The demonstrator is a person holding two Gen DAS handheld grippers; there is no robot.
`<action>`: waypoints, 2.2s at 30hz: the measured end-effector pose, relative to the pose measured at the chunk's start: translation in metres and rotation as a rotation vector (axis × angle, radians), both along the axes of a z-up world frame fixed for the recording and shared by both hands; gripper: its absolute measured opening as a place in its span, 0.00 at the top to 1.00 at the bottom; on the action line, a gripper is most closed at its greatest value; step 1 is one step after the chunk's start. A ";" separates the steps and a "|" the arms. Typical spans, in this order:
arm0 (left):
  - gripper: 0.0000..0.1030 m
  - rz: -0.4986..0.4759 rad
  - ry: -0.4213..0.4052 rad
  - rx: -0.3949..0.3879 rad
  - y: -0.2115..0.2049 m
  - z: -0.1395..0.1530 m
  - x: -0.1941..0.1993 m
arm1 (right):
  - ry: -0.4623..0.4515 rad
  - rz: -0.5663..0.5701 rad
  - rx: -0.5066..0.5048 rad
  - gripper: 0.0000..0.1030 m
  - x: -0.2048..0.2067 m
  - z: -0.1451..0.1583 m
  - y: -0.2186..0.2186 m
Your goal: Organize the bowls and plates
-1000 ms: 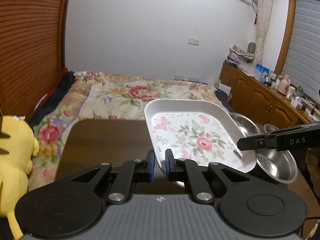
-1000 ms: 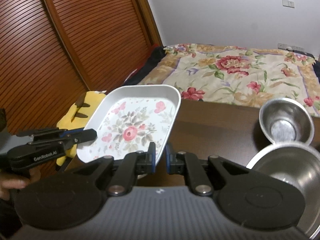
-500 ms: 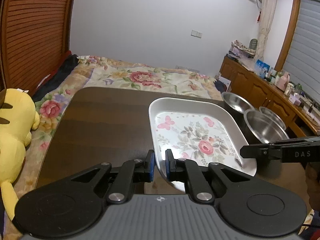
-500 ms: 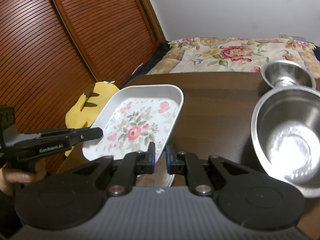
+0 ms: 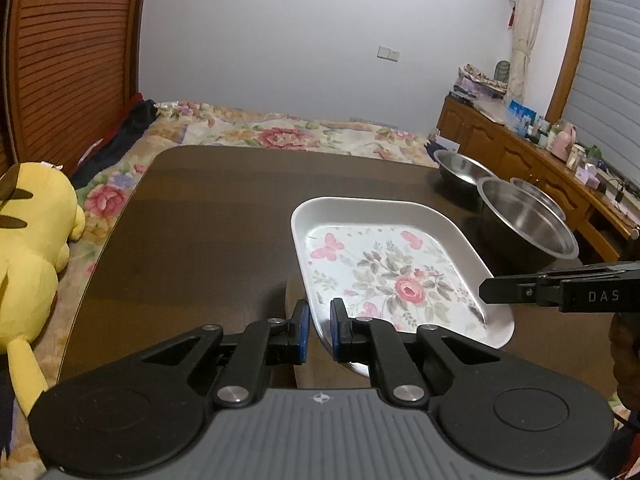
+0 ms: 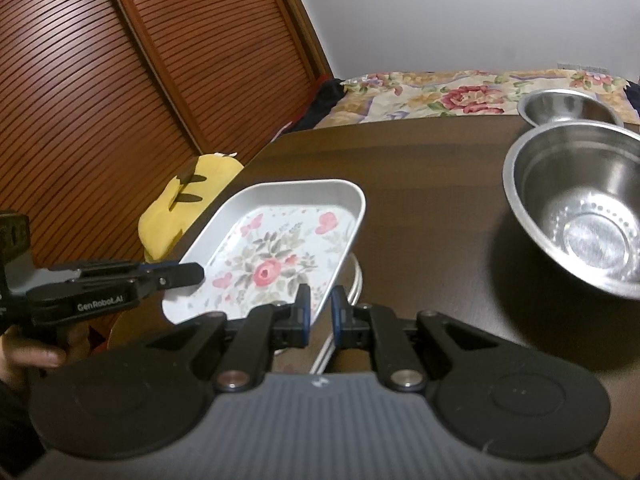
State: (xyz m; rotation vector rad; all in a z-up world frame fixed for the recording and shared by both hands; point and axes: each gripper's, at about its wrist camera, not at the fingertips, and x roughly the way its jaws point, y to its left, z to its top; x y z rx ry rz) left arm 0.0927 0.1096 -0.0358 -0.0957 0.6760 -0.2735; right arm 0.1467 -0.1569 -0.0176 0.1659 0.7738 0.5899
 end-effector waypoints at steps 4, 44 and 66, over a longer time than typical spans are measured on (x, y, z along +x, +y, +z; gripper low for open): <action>0.88 0.004 -0.003 0.002 0.001 0.000 -0.009 | -0.009 0.004 0.015 0.88 -0.007 -0.001 0.000; 0.74 0.030 -0.006 0.043 0.001 -0.019 -0.021 | -0.079 -0.032 0.028 0.88 -0.029 -0.019 -0.004; 0.41 -0.052 -0.114 0.079 -0.049 0.014 0.001 | -0.218 -0.159 0.025 0.88 -0.032 0.011 -0.061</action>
